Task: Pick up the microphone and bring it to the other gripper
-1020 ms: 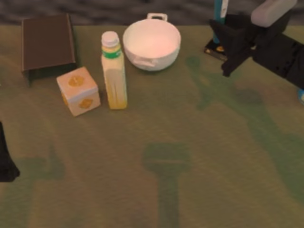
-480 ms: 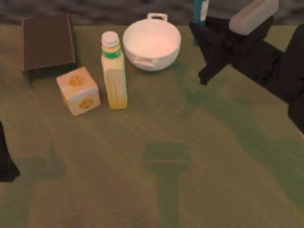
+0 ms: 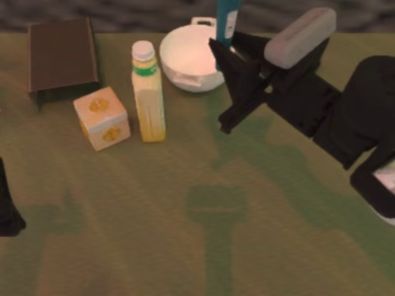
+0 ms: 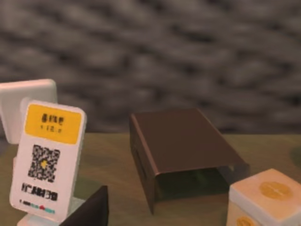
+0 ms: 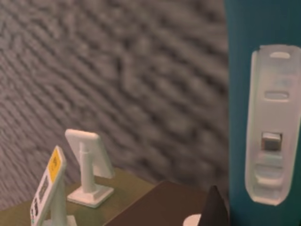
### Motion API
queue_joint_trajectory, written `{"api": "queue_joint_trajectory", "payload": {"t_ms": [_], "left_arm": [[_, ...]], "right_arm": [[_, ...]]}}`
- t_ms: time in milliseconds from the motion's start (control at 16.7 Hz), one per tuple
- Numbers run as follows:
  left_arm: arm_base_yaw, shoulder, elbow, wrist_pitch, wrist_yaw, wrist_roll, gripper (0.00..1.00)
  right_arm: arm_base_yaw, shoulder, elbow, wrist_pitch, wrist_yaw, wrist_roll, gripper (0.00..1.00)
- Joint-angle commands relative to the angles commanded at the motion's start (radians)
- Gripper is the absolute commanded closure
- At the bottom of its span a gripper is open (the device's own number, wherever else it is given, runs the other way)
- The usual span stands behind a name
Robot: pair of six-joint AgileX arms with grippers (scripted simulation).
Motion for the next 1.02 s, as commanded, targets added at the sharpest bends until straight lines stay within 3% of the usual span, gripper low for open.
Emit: {"api": "queue_joint_trajectory", "payload": {"t_ms": [600,780,1020], "left_arm": [[-0.004,0.013,0.01,0.006,0.011,0.001,0.0],[-0.029,0.108,0.084,0.049,0.088,0.012,0.0],[-0.086,0.383,0.252,0.145,0.267,0.037,0.0]], "right_arm": [[0.0,0.0,0.0,0.0,0.0,0.0,1.0],[0.0,0.0,0.0,0.0,0.0,0.0,1.0],[0.0,0.0,0.0,0.0,0.0,0.0,1.0]]}}
